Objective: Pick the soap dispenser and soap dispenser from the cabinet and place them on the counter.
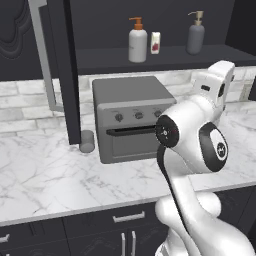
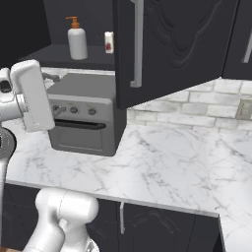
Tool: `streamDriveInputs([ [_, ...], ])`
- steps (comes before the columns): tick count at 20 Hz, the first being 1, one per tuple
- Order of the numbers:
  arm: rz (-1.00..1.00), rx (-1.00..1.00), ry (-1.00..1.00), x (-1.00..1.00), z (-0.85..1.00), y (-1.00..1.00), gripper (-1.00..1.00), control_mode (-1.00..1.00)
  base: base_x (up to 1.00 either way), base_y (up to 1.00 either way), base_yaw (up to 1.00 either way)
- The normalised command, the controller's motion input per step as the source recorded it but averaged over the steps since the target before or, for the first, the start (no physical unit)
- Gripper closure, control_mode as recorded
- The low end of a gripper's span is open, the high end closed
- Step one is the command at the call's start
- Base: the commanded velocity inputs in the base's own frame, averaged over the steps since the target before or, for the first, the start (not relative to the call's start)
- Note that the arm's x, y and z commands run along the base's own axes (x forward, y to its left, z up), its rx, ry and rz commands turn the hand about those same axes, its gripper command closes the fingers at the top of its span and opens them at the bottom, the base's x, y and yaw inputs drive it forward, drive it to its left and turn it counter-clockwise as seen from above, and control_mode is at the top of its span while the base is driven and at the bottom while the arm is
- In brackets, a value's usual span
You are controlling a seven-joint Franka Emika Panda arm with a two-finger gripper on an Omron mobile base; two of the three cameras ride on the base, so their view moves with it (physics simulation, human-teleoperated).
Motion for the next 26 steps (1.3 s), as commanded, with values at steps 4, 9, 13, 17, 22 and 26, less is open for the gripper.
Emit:
streamDriveInputs([
  [4, -0.32, 0.0, 0.05, 0.33, 0.01, -0.53, -1.0, -1.0, 0.0, 0.0, 0.0],
  [9, -0.31, 0.01, 0.06, 0.27, 0.03, -0.61, -1.0, -1.0, 0.0, 0.0, 0.0],
  [13, -0.29, 0.01, 0.04, 0.26, 0.03, -0.57, -1.0, -1.0, 0.0, 0.0, 0.0],
  [17, -0.26, 0.0, 0.01, 0.21, 0.0, -0.41, -1.0, -1.0, 0.0, 0.0, 0.0],
  [22, -0.02, 0.0, 0.0, 0.01, 0.0, -0.02, -1.0, -1.0, 0.0, 0.0, 0.0],
  [26, 0.0, 0.0, 0.0, 0.07, 0.0, 0.01, -1.0, -1.0, 0.0, 0.0, 0.0],
])
